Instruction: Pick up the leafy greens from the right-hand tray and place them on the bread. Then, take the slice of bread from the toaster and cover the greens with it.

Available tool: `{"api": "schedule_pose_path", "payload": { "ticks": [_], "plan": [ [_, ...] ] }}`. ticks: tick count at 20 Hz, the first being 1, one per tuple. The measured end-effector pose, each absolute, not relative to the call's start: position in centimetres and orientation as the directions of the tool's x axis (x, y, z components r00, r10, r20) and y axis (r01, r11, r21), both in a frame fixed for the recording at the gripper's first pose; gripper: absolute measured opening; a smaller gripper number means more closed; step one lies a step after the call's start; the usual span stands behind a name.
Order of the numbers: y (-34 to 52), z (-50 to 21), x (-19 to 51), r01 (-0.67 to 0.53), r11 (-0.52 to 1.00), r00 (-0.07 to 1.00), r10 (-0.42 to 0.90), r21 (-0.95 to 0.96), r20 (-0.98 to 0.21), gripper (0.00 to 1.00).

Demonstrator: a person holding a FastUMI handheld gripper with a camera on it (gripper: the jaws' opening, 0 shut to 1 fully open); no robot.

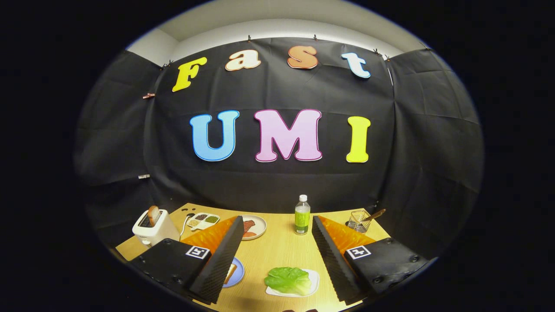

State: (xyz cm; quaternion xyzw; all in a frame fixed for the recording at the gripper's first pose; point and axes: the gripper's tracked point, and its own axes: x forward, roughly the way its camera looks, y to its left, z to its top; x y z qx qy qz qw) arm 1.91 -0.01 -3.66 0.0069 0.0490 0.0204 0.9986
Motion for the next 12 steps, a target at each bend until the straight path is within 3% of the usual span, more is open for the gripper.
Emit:
{"api": "schedule_pose_path", "payload": {
  "ticks": [12],
  "plan": [
    [-0.4, -11.6, 4.1, -0.103, 0.995, 0.961, 0.102, 0.011, -0.258, 0.98]
  ]
}}
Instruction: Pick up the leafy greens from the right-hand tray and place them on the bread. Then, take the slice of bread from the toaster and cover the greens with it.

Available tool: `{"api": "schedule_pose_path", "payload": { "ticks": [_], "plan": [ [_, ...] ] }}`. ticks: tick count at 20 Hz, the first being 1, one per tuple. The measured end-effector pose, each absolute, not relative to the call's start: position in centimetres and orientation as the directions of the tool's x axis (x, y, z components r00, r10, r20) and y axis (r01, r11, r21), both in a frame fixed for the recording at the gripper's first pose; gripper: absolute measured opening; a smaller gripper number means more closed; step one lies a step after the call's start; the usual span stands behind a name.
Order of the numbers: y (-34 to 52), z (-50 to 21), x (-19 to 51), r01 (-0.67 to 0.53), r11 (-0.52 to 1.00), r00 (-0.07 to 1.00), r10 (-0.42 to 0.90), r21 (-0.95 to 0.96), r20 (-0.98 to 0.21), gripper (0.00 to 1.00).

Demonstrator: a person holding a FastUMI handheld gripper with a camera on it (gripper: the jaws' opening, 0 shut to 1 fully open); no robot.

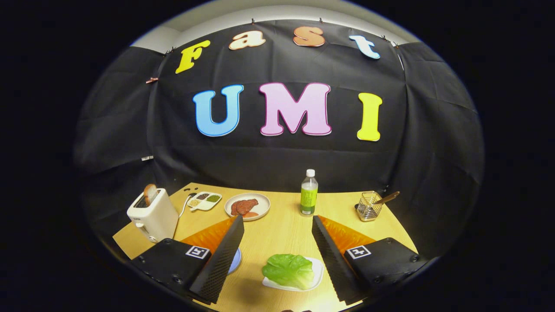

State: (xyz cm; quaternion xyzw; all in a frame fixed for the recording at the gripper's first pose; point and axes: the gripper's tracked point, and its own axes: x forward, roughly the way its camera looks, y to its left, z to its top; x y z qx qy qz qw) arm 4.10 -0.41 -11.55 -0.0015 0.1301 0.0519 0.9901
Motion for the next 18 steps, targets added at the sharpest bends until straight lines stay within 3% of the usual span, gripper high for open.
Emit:
{"api": "schedule_pose_path", "payload": {
  "ticks": [18],
  "plan": [
    [-2.9, -31.9, 5.7, -0.214, 0.977, 0.762, 0.172, 0.008, -0.624, 0.99]
  ]
}}
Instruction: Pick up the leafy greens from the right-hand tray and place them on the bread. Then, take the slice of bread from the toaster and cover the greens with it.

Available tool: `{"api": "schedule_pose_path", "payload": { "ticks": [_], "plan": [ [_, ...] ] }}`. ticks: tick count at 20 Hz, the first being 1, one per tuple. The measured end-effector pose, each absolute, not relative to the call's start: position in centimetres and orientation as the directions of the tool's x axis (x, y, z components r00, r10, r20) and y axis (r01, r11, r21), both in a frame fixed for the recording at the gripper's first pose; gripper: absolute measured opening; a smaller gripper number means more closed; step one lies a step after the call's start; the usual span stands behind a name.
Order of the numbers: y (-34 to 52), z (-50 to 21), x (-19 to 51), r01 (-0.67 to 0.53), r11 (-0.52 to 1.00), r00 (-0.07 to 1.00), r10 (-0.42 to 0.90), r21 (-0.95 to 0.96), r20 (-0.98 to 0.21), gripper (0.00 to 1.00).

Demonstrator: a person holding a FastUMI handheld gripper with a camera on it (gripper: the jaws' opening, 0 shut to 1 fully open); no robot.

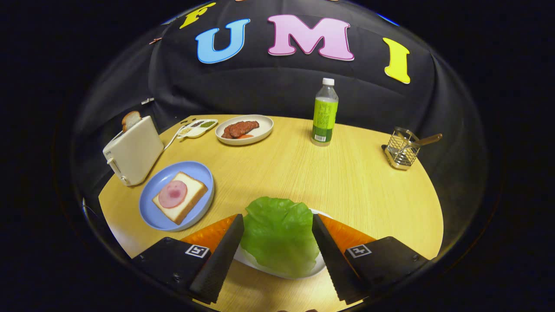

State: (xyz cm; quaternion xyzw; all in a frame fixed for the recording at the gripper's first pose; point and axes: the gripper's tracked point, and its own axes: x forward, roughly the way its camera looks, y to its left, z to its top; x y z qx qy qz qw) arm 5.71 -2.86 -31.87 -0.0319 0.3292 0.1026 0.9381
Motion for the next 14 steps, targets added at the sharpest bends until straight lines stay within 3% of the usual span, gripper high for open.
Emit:
{"api": "schedule_pose_path", "payload": {
  "ticks": [7, 11, 14],
  "plan": [
    [-4.0, -37.1, 4.8, -0.199, 0.98, 0.68, 0.161, 0.031, -0.715, 1.0],
    [-3.8, -37.3, 4.9, -0.24, 0.971, 0.686, 0.164, -0.008, -0.709, 0.99],
    [-4.0, -37.2, 5.0, -0.24, 0.971, 0.677, 0.161, -0.009, -0.718, 0.88]
  ]
}}
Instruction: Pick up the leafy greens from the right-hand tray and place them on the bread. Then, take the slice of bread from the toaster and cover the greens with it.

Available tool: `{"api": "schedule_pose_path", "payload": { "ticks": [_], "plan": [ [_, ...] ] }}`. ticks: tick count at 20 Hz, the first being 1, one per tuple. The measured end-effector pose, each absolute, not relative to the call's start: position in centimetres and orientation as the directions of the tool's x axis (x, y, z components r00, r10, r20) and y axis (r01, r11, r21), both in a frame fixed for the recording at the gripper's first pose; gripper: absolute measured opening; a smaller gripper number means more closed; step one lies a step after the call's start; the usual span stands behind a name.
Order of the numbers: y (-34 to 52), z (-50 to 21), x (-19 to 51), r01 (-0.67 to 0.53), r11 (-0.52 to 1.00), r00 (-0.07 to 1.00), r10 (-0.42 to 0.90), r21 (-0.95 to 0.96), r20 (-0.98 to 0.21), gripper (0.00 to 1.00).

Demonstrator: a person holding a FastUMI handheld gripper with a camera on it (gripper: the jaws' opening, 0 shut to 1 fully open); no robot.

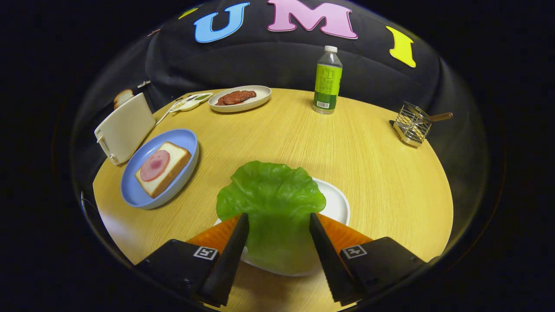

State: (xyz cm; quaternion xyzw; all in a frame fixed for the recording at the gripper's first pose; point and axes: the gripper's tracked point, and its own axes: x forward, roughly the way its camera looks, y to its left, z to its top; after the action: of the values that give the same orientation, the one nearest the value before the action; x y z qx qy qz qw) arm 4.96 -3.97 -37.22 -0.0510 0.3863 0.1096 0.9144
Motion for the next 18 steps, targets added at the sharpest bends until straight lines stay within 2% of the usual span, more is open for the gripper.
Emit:
{"api": "schedule_pose_path", "payload": {
  "ticks": [2, 4, 7, 8, 12, 14, 18],
  "plan": [
    [-3.86, -37.16, 4.86, -0.264, 0.964, 0.664, 0.18, -0.003, -0.726, 0.82],
    [-3.79, -37.25, 4.9, -0.271, 0.962, 0.659, 0.184, -0.003, -0.73, 0.48],
    [-3.97, -37.14, 4.93, -0.288, 0.958, 0.64, 0.186, -0.008, -0.745, 0.48],
    [-3.96, -37.23, 4.83, -0.286, 0.958, 0.637, 0.189, -0.001, -0.747, 0.29],
    [-4.46, -37.0, 4.98, -0.293, 0.956, 0.624, 0.181, -0.013, -0.761, 0.28],
    [-4.22, -37.37, 5.12, -0.3, 0.954, 0.614, 0.188, -0.007, -0.767, 0.07],
    [-3.81, -37.38, 4.5, -0.293, 0.955, 0.566, 0.21, 0.043, -0.797, 0.06]
  ]
}}
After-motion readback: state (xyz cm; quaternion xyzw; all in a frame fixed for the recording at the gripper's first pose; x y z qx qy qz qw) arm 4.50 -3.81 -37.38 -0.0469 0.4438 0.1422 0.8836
